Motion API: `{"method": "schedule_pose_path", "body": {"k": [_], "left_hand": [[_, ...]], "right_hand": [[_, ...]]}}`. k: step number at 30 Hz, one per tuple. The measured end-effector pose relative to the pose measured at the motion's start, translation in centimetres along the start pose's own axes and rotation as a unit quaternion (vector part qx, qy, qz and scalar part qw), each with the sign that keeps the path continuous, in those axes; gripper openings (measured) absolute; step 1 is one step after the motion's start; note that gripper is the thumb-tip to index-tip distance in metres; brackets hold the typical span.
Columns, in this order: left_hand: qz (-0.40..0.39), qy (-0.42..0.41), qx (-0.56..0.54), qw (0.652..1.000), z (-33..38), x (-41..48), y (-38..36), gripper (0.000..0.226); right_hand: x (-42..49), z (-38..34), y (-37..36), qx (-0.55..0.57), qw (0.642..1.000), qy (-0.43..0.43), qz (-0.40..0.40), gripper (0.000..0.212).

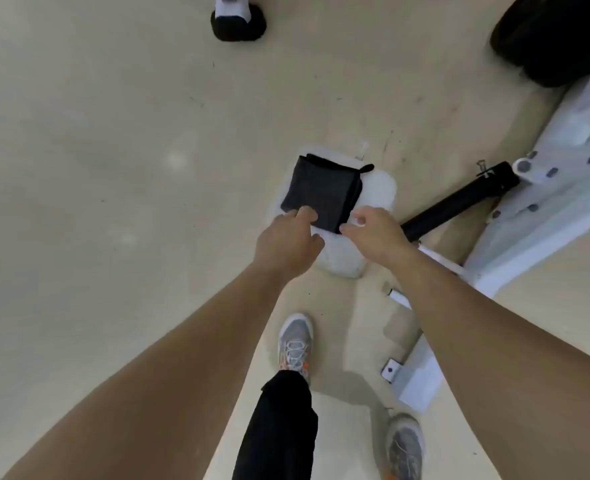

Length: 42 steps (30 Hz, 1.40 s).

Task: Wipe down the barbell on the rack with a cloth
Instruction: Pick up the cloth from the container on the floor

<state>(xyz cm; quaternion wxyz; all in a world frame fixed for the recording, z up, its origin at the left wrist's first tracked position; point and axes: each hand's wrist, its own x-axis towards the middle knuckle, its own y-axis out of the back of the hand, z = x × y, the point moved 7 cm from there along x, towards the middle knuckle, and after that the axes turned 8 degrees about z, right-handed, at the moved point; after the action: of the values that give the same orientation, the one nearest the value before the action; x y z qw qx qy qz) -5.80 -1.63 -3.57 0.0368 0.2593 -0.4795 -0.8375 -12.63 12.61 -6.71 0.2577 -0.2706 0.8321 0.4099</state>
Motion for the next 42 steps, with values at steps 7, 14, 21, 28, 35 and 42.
{"method": "schedule_pose_path", "body": {"k": [7,14,21,28,35,42], "left_hand": [[0.089,-0.095,0.082,0.988,-0.9,11.2,-6.1,0.068],[0.1,-0.095,0.121,0.983,-1.9,15.7,-6.4,0.033],[0.089,-0.074,-0.001,0.993,-1.7,10.0,-1.5,0.011],[0.169,-0.141,-0.114,0.969,5.7,-0.6,12.2,0.01],[0.079,-0.267,-0.151,0.948,16.5,-11.2,25.7,0.008],[-0.001,-0.26,-0.199,0.945,24.4,-19.8,34.9,0.01]], "right_hand": [[9.2,3.9,-4.4,0.144,0.982,-0.073,0.1,0.055],[10.8,4.8,-4.3,0.161,0.972,-0.076,0.155,0.019],[4.8,1.6,-1.7,0.157,0.978,-0.05,0.125,0.022],[-6.5,-3.3,3.9,0.182,0.97,-0.056,0.154,0.033],[-20.7,-12.7,13.6,0.152,0.974,0.043,0.159,0.08],[-35.0,-17.2,23.8,0.219,0.962,-0.005,0.16,0.028]]}}
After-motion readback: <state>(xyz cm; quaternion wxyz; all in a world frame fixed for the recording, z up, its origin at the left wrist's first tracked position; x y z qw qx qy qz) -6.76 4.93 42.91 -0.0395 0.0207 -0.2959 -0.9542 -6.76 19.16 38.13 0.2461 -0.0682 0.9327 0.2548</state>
